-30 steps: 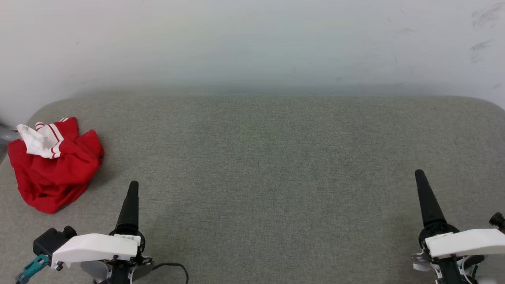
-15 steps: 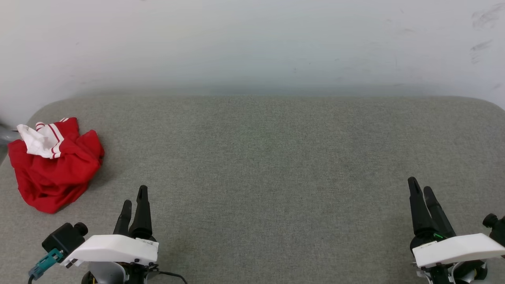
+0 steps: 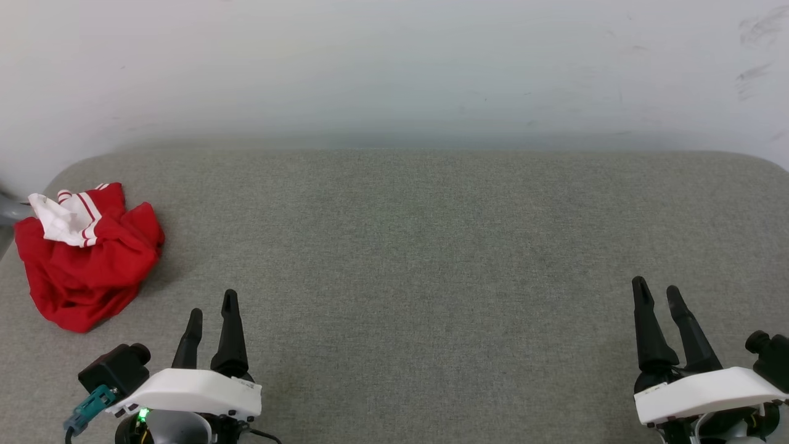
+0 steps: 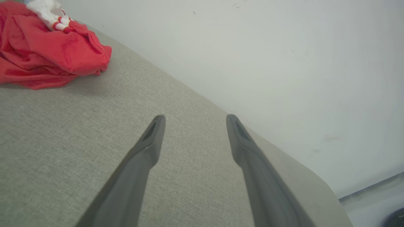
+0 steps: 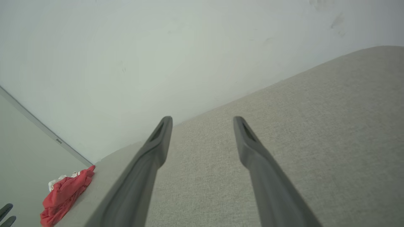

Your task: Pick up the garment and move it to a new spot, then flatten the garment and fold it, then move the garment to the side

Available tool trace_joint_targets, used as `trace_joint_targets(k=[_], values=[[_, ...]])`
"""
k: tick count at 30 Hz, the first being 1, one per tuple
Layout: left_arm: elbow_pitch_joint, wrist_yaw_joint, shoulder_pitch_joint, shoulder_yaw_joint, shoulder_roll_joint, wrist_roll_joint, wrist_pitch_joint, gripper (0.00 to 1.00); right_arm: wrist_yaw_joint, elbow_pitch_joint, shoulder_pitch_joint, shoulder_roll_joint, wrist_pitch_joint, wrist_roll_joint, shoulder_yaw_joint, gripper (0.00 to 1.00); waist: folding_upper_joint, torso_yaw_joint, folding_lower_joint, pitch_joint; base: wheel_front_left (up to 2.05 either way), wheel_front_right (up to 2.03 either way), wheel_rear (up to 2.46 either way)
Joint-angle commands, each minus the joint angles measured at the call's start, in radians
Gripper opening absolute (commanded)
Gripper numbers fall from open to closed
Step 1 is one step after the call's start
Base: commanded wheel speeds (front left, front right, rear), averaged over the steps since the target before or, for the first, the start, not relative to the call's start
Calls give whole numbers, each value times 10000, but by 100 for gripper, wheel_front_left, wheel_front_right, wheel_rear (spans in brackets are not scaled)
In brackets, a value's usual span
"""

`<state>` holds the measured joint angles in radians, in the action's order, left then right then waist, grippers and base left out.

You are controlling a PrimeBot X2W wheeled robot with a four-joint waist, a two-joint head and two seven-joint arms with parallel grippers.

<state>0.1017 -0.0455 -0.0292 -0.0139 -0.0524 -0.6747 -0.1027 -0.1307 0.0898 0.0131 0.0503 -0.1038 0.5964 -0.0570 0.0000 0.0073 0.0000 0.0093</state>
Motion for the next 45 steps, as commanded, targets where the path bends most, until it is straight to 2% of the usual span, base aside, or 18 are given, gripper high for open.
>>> trace_joint_targets(k=[1, 16, 45], values=[[-175, -84, -42, 34, -86, 388, -132, 100, -1, -205, 24, 7, -113, -426, 18, 100, 0, 1, 0, 1, 0, 0, 0], [-389, -344, 114, 333, -198, 2111, -544, 100, 0, -372, -118, 5, -527, -2309, 75, 100, 0, 25, 0, 14, 0, 0, 0], [-500, -3, 402, 450, -108, 4505, -1179, 100, 1, -660, -355, 0, -1178, -4713, 207, 100, 0, 54, 0, 34, 0, 0, 0]])
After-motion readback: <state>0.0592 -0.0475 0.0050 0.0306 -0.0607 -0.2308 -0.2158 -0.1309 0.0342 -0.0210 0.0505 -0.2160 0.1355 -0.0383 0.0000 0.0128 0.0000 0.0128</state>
